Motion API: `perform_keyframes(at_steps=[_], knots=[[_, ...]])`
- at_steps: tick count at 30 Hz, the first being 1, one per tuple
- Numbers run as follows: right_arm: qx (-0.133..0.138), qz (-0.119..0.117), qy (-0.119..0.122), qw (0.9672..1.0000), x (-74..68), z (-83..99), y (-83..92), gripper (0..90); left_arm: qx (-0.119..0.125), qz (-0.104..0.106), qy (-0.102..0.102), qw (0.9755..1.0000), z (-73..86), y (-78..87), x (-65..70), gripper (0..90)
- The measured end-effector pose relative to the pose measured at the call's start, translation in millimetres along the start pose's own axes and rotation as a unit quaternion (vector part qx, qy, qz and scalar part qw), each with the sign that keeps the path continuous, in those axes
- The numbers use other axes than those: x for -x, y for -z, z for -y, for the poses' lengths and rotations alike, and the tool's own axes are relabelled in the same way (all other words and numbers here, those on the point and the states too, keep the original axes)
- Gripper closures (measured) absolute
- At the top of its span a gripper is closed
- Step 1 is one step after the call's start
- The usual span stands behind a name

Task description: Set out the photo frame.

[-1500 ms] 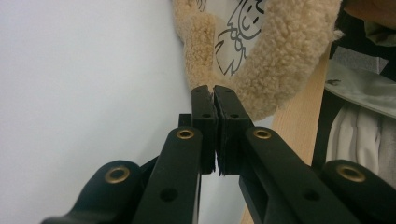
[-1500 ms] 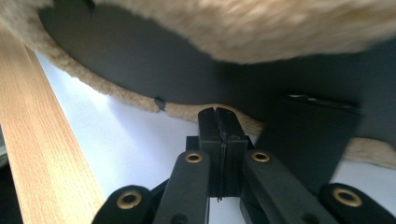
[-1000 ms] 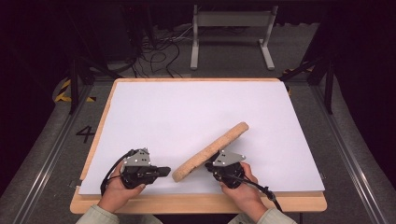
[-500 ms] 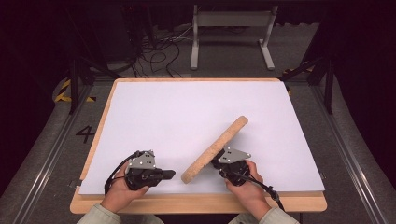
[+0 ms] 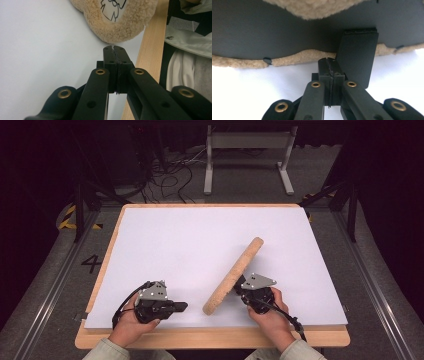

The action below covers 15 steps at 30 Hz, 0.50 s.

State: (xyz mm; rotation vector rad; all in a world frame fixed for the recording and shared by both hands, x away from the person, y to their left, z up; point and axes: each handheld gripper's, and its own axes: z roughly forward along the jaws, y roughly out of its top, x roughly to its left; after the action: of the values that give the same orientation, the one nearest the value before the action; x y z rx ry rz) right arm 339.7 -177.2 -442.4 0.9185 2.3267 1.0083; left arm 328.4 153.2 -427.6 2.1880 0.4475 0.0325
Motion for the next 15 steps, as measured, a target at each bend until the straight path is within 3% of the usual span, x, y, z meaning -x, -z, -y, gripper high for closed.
perform_keyframes(at_steps=[15], knots=[[-0.008,0.032,-0.014,0.9994,23.0,4.4,-8.9,90.0,-0.005,-0.006,0.006,1.0,-1.8,-5.4,-0.5,89.5]])
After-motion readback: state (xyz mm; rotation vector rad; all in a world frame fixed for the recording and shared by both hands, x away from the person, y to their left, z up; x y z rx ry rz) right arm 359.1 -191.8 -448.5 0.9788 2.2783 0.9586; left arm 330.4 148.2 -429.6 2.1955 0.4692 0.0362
